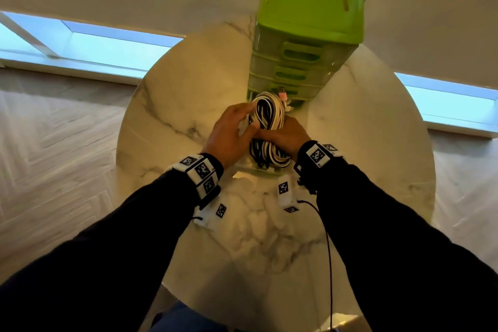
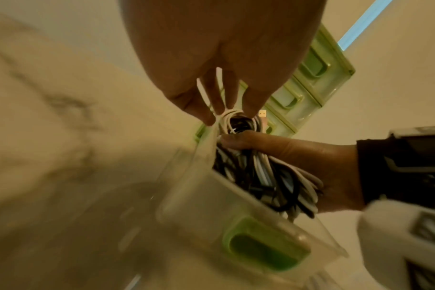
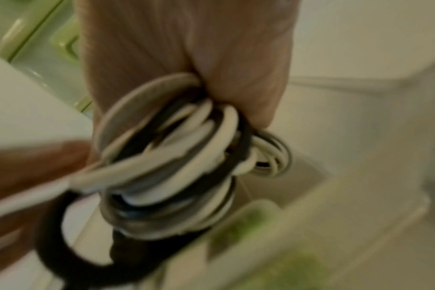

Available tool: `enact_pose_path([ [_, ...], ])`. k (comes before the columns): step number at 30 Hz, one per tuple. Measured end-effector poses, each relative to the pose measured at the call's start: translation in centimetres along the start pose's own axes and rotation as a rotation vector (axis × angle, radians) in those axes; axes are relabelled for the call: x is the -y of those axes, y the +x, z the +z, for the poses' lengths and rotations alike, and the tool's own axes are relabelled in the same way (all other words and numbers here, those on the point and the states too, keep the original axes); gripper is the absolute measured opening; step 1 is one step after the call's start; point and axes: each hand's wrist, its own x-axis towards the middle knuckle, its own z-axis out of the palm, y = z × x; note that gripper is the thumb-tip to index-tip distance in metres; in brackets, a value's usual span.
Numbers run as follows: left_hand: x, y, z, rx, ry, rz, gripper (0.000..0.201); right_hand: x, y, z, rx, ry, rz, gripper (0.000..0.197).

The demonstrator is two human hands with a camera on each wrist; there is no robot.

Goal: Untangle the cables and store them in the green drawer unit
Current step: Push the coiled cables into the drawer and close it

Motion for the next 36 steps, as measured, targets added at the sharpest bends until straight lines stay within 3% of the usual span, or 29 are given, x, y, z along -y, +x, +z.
enact_pose_path([
  [2, -0.7, 1.9, 0.8, 0.106, 0.125, 0.124, 0.051, -0.2, -0.4, 0.1, -0.054, -0.094, -0.134, 0.084],
  [5, -1.3, 3.9, 1.8, 0.144, 0.255, 0.271, 0.047, -0.9, -1.2, 0.5, -0.058, -0.087, -0.285, 0.075],
  [7, -1.7, 4.5, 2.3, 0.161, 0.317, 0.331, 0.040, -1.7, -1.6, 1.5, -0.001, -0.090, -0.278, 0.073],
  [10, -2.0, 4.9, 2.8, 0.185, 0.312, 0.387, 0.031, -3.3, -0.7, 2.9, -0.009, -0.190, -0.157, 0.095],
  [13, -1.6, 5.3, 2.6, 0.199, 0.277, 0.404, 0.030, -3.7, 0.0, 2.9, -0.019, -0.332, -0.085, 0.100],
  [17, -1.6, 5.5, 2.0, 0.135, 0.185, 0.231, 0.049, -5.0, 0.8, 3.2, -0.031, -0.130, -0.157, 0.083],
  [19, -1.2, 5.2, 1.7, 0.146, 0.248, 0.253, 0.052, -4.8, 0.7, 2.8, -0.056, -0.075, -0.161, 0.074],
  [23, 0.2, 4.5, 1.2, 0.245, 0.416, 0.360, 0.048, -3.5, -0.5, 2.2, -0.082, -0.008, -0.210, 0.059],
  [28, 0.2, 5.0, 1.7, 0.399, 0.569, 0.359, 0.047, -3.0, -1.0, 2.6, -0.246, -0.036, -0.032, 0.049],
  [30, 0.1, 5.4, 1.9, 0.432, 0.597, 0.341, 0.049, -2.8, -2.3, 2.6, -0.368, -0.052, -0.167, 0.048],
  [32, 0.3, 5.6, 1.7, 0.468, 0.626, 0.367, 0.052, -2.8, -3.2, 2.7, -0.436, -0.067, -0.328, 0.065],
  [34, 0.5, 5.8, 1.6, 0.489, 0.661, 0.412, 0.057, -3.3, -3.0, 2.8, -0.422, -0.182, -0.404, 0.073],
  [36, 0.6, 5.9, 1.5, 0.497, 0.704, 0.453, 0.058, -3.8, -2.2, 2.3, -0.348, -0.337, -0.385, 0.077],
])
